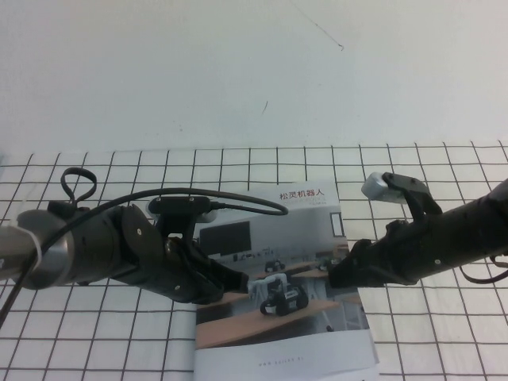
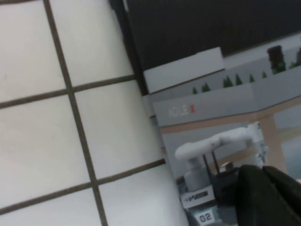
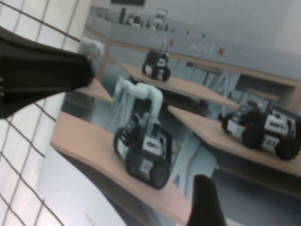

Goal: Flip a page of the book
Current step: Open the closed book

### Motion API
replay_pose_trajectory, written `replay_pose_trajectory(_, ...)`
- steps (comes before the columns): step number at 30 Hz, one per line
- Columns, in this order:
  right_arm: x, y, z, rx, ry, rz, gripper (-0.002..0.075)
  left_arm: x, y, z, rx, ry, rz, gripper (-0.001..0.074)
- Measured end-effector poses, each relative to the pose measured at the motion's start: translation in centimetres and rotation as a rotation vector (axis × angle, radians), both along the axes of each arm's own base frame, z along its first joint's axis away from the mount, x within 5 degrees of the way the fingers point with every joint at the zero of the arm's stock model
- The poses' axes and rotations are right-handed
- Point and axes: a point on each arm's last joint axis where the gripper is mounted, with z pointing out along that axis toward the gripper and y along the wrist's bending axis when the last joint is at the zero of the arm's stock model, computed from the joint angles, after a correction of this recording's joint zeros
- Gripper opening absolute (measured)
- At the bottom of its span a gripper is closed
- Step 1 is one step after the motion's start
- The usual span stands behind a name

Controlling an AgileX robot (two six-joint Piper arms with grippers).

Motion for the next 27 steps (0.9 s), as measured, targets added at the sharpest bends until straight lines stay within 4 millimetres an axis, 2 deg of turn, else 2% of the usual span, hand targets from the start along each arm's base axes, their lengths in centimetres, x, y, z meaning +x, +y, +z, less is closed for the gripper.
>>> replay_pose_trajectory(7, 0.47, 0.2, 0.74, 0.003, -0.023, 0.03, 0.043, -0.01, 0.0, -0.09, 0.001, 0.003, -0.001, -0.0001)
replay_pose_trajectory(22, 0.59, 0.22, 1.01, -0.019, -0.015, 0.054, 0.0429, 0.04, 0.0, -0.14, 0.001, 0.001, 0.003, -0.0001)
replay_pose_trajectory(27, 0.69, -0.25, 0.58, -0.093, -0.014, 0.035, 0.0429, 0.06, 0.0, -0.13, 0.001, -0.001, 0.004, -0.0001)
